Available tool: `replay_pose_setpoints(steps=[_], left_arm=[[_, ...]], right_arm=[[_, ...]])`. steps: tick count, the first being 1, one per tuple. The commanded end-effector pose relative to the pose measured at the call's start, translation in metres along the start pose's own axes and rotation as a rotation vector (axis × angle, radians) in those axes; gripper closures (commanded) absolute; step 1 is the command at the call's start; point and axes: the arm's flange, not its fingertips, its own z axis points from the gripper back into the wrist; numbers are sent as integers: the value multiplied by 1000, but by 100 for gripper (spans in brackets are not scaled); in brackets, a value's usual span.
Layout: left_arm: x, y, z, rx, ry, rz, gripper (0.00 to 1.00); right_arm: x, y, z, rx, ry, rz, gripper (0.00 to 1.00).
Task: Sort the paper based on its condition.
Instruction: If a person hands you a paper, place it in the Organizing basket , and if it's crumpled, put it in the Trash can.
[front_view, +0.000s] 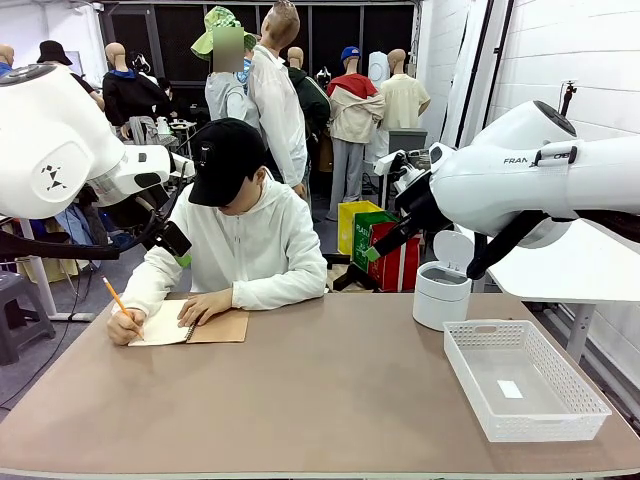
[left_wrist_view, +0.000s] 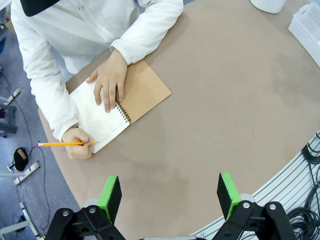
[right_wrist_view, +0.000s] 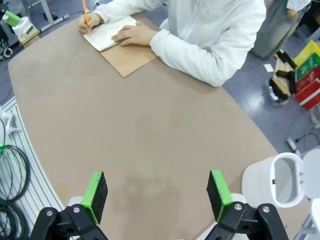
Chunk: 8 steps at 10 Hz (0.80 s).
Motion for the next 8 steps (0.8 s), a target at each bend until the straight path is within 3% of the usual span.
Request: replay_pose_setpoints(steps=[1,8], left_arm=[[0,1,1,-1,-2,-2,0],[0,1,1,-1,-2,-2,0]], right_arm=[[0,-1,0,-12,4,-3,0],[0,-1,0,-12,4,-3,0]])
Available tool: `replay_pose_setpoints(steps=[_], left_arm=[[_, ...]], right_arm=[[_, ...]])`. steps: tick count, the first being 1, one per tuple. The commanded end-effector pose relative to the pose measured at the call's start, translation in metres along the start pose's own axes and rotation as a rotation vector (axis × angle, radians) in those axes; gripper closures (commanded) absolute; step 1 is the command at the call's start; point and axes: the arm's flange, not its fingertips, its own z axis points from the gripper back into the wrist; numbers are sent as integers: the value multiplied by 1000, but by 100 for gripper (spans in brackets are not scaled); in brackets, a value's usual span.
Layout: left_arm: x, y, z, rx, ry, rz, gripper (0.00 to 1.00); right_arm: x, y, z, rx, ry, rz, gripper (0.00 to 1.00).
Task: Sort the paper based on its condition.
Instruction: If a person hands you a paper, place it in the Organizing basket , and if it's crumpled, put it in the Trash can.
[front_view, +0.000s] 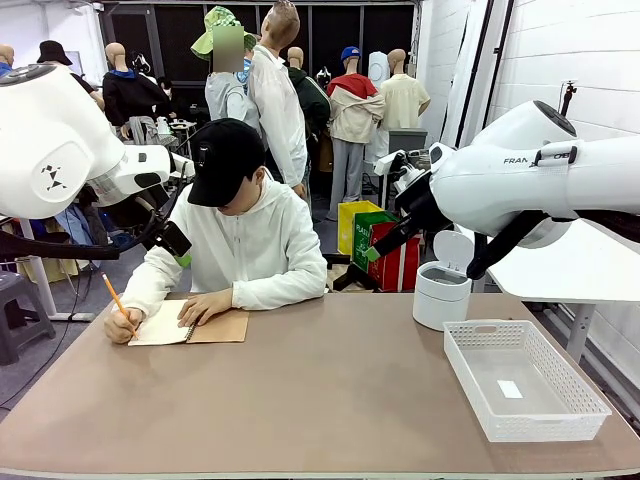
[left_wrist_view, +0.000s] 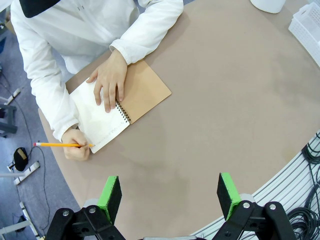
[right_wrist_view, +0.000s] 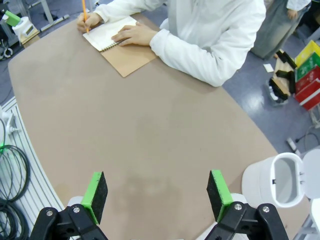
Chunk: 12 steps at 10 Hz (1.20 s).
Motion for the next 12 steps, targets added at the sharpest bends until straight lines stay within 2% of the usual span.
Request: replay_pose_setpoints(steps=[1,12], left_arm=[[0,1,1,-1,-2,-2,0],[0,1,1,-1,-2,-2,0]], right_arm=[[0,-1,0,-12,4,-3,0],[0,-1,0,-12,4,-3,0]])
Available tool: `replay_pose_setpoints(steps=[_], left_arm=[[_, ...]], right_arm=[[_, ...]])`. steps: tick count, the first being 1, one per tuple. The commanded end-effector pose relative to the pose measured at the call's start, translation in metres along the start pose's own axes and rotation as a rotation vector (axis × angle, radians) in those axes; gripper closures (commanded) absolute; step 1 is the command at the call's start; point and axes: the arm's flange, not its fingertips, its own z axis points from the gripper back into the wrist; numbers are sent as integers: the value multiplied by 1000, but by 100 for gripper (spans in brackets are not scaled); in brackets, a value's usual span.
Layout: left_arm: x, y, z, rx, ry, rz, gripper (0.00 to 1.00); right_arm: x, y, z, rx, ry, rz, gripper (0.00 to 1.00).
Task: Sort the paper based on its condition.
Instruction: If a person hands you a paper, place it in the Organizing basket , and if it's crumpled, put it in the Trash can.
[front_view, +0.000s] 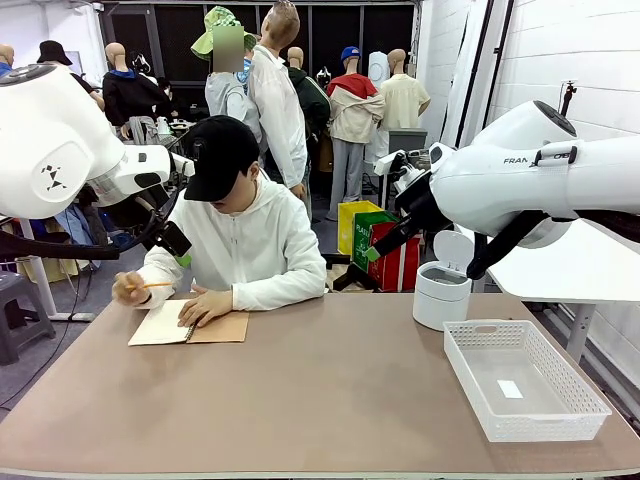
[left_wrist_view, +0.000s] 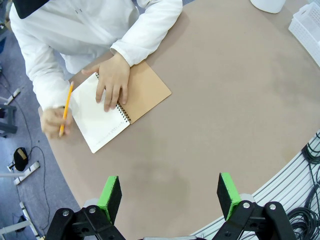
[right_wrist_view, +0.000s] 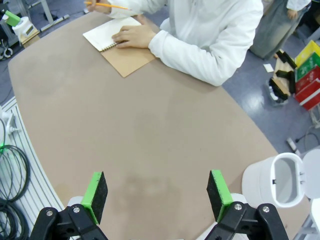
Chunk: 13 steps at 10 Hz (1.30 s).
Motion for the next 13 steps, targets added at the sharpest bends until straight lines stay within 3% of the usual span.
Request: replay_pose_setpoints(steps=[1,13], left_arm=[[0,1,1,-1,-2,-2,0],[0,1,1,-1,-2,-2,0]], right_arm=[[0,-1,0,-12,4,-3,0],[0,-1,0,-12,4,-3,0]])
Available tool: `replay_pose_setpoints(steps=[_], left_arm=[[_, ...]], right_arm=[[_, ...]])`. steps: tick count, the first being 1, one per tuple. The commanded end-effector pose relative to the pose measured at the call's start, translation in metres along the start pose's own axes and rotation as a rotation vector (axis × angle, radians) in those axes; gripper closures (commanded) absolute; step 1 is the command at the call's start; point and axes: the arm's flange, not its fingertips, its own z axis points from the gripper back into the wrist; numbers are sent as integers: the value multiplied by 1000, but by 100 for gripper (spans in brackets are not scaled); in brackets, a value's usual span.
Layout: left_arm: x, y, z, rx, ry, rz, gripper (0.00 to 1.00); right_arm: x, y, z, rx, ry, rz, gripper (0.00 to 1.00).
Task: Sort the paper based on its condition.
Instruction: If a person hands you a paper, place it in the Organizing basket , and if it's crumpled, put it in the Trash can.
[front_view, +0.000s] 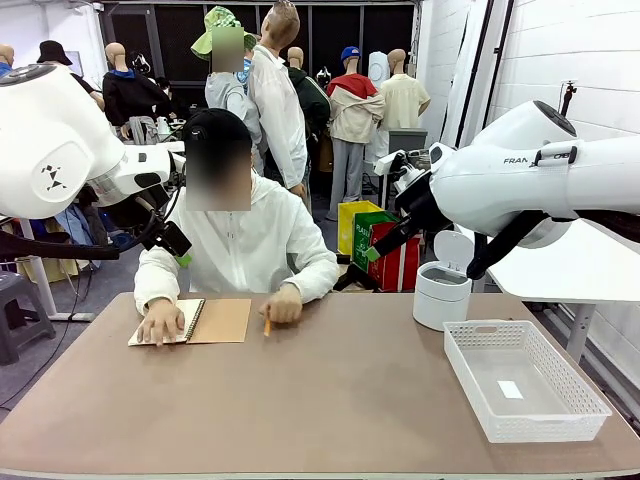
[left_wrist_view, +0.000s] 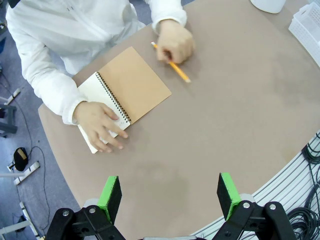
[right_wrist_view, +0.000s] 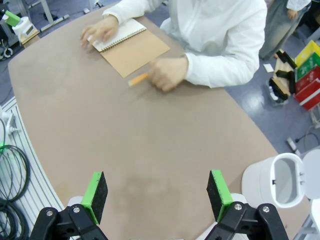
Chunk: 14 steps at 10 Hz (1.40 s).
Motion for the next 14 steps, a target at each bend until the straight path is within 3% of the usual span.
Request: replay_pose_setpoints(steps=[1,14], left_arm=[[0,1,1,-1,-2,-2,0],[0,1,1,-1,-2,-2,0]], right_arm=[[0,-1,0,-12,4,-3,0],[0,-1,0,-12,4,-3,0]])
